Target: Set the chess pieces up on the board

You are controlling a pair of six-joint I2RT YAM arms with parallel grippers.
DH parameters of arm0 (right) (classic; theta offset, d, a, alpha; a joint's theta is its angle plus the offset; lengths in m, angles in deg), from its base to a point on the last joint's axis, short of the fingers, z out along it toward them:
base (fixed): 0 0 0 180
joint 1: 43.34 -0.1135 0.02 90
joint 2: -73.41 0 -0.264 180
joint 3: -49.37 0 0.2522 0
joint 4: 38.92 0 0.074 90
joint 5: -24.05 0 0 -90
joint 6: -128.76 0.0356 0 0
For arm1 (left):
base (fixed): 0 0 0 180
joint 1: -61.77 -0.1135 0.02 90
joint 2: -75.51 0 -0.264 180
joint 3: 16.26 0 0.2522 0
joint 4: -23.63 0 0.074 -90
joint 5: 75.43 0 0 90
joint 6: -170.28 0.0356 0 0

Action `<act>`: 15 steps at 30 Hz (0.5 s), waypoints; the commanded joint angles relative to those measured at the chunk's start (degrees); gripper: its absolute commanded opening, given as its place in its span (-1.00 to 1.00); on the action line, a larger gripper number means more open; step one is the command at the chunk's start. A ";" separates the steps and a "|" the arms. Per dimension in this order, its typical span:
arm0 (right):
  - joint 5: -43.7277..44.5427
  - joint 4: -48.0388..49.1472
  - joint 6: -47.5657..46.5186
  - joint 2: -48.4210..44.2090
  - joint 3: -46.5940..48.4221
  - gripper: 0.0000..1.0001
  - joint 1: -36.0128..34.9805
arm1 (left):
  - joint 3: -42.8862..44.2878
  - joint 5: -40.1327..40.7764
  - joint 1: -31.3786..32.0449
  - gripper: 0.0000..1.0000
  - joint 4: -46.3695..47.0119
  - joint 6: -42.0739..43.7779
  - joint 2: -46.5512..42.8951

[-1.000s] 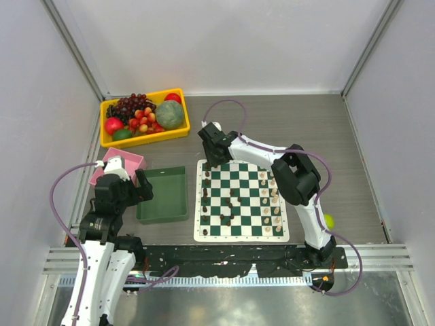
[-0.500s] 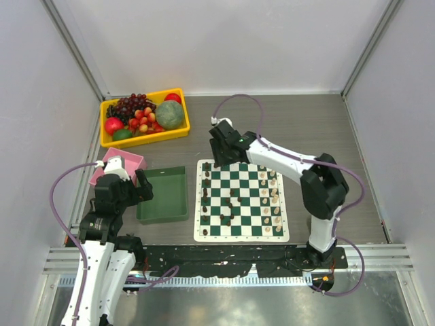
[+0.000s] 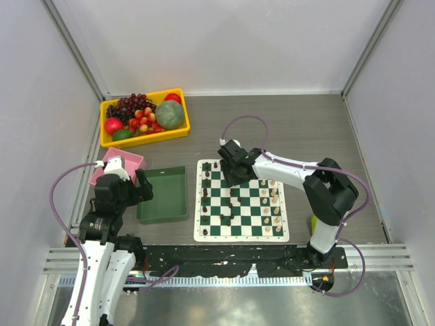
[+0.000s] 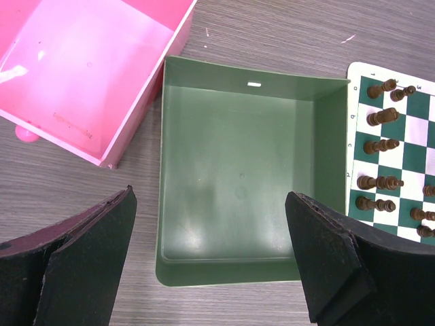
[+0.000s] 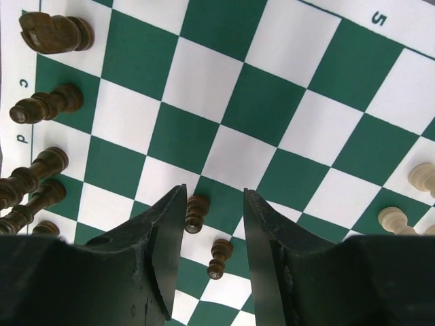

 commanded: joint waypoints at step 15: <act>0.08 0.40 2.16 -1.01 -0.66 -0.24 -2.82 | 0.46 -0.48 -0.15 0.98 1.57 -0.11 -0.26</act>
